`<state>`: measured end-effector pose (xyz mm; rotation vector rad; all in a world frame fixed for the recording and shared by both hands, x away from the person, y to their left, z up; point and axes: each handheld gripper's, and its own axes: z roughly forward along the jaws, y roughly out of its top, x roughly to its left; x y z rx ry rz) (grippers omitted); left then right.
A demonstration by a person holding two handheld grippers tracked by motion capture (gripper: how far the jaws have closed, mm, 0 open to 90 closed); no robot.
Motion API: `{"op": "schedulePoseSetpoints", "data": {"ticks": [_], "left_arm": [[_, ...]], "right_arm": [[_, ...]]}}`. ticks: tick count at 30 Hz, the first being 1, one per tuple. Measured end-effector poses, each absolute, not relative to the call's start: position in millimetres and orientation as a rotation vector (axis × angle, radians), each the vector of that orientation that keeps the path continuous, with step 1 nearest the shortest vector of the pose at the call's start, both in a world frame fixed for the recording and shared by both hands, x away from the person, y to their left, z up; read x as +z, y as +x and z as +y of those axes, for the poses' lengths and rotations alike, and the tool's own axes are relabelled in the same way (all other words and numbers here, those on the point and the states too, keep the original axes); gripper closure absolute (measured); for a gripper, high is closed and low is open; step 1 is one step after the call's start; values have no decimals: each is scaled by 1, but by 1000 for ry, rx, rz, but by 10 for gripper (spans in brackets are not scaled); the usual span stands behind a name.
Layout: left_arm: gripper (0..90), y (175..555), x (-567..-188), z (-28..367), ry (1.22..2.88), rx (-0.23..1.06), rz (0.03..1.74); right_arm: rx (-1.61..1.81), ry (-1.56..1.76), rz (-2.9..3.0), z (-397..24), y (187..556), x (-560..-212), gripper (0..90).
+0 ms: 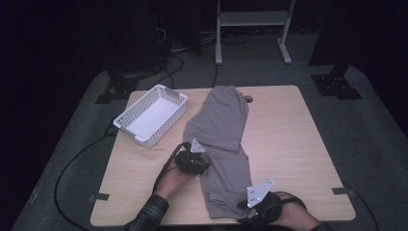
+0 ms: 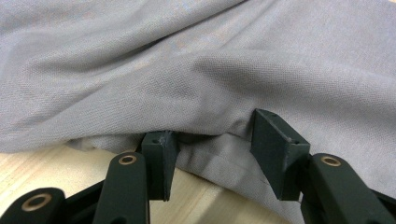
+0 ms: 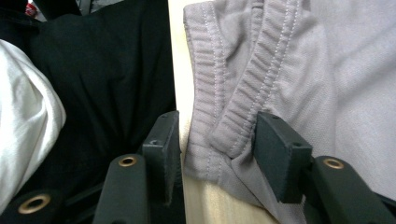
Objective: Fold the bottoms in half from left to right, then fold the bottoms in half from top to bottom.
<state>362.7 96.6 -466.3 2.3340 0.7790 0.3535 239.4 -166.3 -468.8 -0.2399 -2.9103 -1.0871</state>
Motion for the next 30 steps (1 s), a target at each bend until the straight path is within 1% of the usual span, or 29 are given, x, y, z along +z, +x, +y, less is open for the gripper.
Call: {"op": "schedulePoseSetpoints", "data": {"ticks": [1,2,5,6,11,17,22,28,30], "left_arm": [[503,363,-466,97,2334,353,778],[502,363,-466,97,2334,353,778],[502,362,-466,97,2336,355,780],[494,362,-466,97,2341,359,779],[370,360,-462,108,2370,292,794],[276,337,-449,127,2378,230,732],[236,309,-438,135,2341,162,595],[161,290,-437,129,2332,105,422],[115,287,-438,122,2344,81,380]], "right_arm": [[-1087,-236,-2909,-166,239,-469,485],[-1091,-226,-2915,-166,238,-469,503],[-1105,-235,-2969,-165,235,-469,675],[-1111,-237,-2974,-165,235,-470,696],[-1107,-334,-2907,-166,244,-470,791],[-1145,-414,-2832,-170,253,-467,817],[-1198,-467,-2802,-172,265,-460,820],[-1271,-464,-2772,-175,274,-449,820],[-1310,-470,-2741,-176,276,-444,820]]}}
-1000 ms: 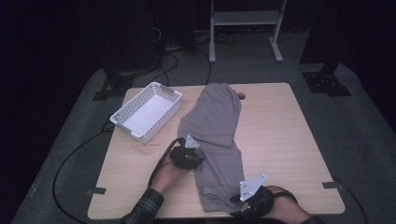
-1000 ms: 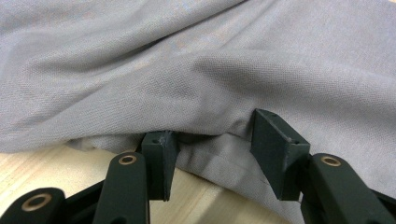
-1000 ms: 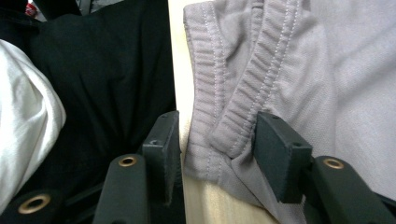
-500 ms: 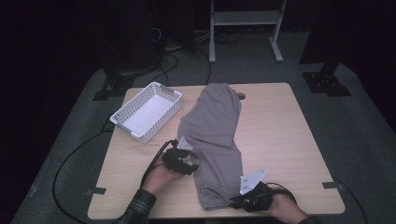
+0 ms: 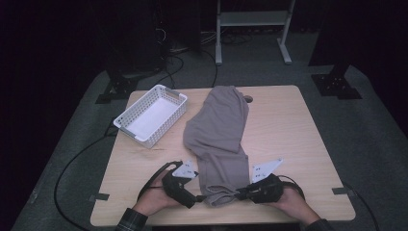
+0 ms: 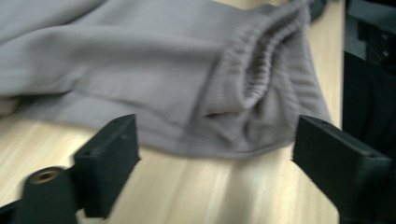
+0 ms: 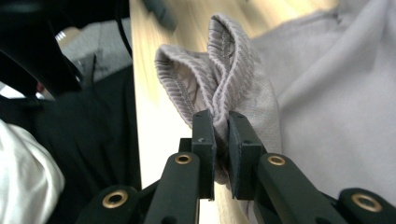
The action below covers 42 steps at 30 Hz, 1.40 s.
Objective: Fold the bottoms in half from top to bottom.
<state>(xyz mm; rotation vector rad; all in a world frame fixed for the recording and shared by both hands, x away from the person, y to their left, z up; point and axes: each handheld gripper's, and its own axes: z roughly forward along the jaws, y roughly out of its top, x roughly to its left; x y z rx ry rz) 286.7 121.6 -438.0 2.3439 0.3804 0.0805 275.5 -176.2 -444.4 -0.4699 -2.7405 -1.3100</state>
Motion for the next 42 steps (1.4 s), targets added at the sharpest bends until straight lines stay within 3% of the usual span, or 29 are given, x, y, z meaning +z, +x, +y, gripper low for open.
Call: {"op": "schedulePoseSetpoints", "data": {"ticks": [4,9,13,15,17,20,22,23,26,28,42], "left_arm": [[74,279,-439,110,2336,55,285],[33,274,-436,102,2337,113,223],[66,278,-435,96,2308,175,203],[174,280,-433,94,2276,183,188],[383,280,-431,94,2241,183,170],[681,280,-430,97,2216,81,158],[753,279,-430,100,2206,4,151],[768,277,-430,101,2202,-21,157],[773,274,-431,108,2195,-52,173],[773,274,-431,115,2168,-71,203],[773,265,-428,132,2084,-143,239]], "right_arm": [[-1378,-467,-2697,-181,278,-436,820],[-1419,-487,-2661,-188,282,-431,820],[-1455,-474,-2625,-194,284,-423,819],[-1473,-467,-2602,-194,284,-421,818],[-1473,-450,-2601,-193,284,-420,818],[-1476,-446,-2598,-193,283,-419,816],[-1485,-437,-2607,-194,282,-419,796],[-1491,-441,-2607,-194,282,-419,769],[-1499,-445,-2639,-197,282,-419,527],[-1499,-449,-2656,-201,281,-421,440],[-1429,-406,-2761,-183,277,-430,276]]}}
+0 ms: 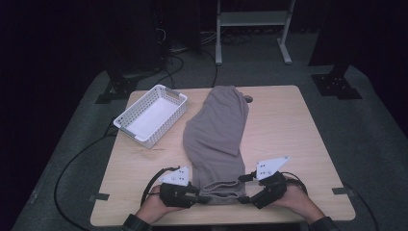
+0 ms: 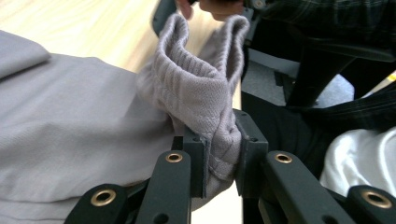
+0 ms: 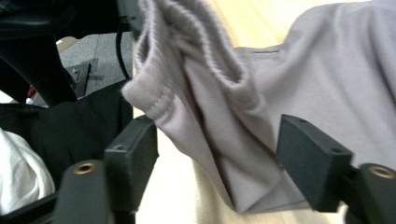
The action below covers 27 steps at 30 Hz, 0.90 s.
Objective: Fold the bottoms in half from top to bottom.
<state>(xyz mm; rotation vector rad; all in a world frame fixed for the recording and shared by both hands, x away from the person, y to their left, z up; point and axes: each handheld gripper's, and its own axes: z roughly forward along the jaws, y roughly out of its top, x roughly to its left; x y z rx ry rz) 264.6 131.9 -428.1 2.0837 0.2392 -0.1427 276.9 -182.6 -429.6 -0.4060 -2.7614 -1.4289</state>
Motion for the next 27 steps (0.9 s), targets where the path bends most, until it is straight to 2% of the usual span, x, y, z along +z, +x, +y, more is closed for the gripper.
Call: {"op": "schedulePoseSetpoints", "data": {"ticks": [7,11,14,23,27], "left_arm": [[772,262,-428,133,2093,-140,233],[772,263,-429,135,2100,-136,246],[772,259,-428,135,2097,-164,239],[771,223,-425,133,2090,-260,137],[768,217,-416,132,2076,-209,116]], "right_arm": [[-1393,-316,-2786,-168,281,-430,272],[-1377,-271,-2787,-160,280,-431,643],[-1353,-260,-2738,-163,276,-430,802],[-1199,-114,-2564,-163,238,-430,833],[-1249,-99,-2550,-168,229,-419,832]]}}
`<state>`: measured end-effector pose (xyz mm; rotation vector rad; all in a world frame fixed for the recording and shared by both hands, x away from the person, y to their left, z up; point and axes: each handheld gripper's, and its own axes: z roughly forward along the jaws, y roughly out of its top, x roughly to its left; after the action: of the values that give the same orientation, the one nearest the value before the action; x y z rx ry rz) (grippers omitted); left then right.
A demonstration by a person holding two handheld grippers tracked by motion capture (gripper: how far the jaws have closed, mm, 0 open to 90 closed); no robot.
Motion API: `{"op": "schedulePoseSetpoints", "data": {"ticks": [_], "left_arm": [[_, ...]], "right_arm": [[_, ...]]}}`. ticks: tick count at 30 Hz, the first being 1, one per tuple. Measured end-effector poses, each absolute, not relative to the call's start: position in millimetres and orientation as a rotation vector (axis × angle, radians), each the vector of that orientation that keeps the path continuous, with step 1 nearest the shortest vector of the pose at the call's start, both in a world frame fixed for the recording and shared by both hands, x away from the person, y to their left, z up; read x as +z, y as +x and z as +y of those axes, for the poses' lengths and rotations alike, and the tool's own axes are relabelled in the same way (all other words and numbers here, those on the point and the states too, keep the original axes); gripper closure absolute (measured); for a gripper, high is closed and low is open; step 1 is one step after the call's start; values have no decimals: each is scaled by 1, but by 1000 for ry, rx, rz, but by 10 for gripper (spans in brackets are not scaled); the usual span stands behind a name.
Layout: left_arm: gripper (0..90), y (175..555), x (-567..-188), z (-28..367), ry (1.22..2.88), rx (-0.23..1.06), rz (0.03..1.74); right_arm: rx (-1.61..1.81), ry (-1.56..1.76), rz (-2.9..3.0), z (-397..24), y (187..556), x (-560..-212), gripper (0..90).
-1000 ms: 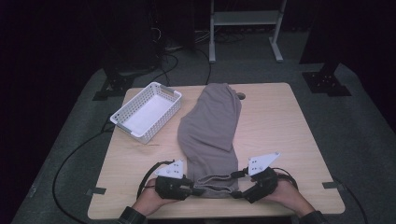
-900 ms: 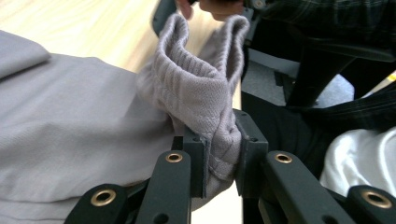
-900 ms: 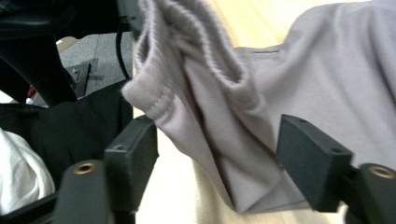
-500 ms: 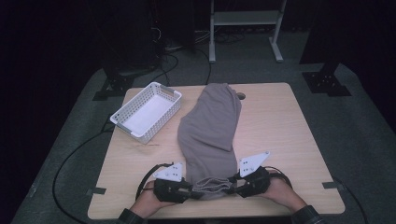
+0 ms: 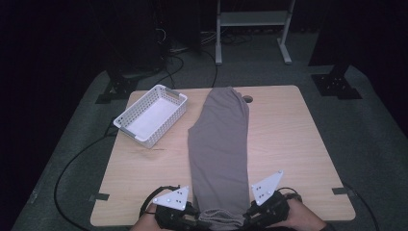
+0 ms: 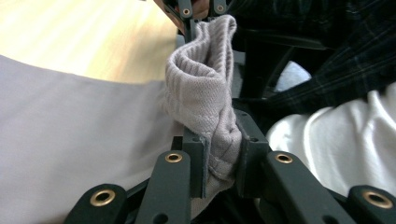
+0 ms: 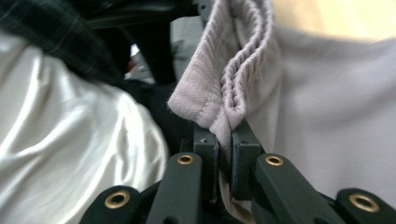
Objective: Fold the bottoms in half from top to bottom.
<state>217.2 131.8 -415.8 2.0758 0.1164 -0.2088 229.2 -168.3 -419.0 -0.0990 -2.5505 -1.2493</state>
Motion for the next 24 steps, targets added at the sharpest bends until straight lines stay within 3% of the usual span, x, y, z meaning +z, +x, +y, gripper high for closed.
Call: {"op": "schedulePoseSetpoints", "data": {"ticks": [14,20,24], "left_arm": [[769,314,-411,109,2119,206,447],[769,346,-435,96,2229,310,544],[768,362,-452,92,2292,287,594]], "right_arm": [[-1529,-584,-2850,-179,304,-415,833],[-1434,-758,-2938,-168,336,-437,833],[-1329,-826,-2987,-161,350,-455,834]]}}
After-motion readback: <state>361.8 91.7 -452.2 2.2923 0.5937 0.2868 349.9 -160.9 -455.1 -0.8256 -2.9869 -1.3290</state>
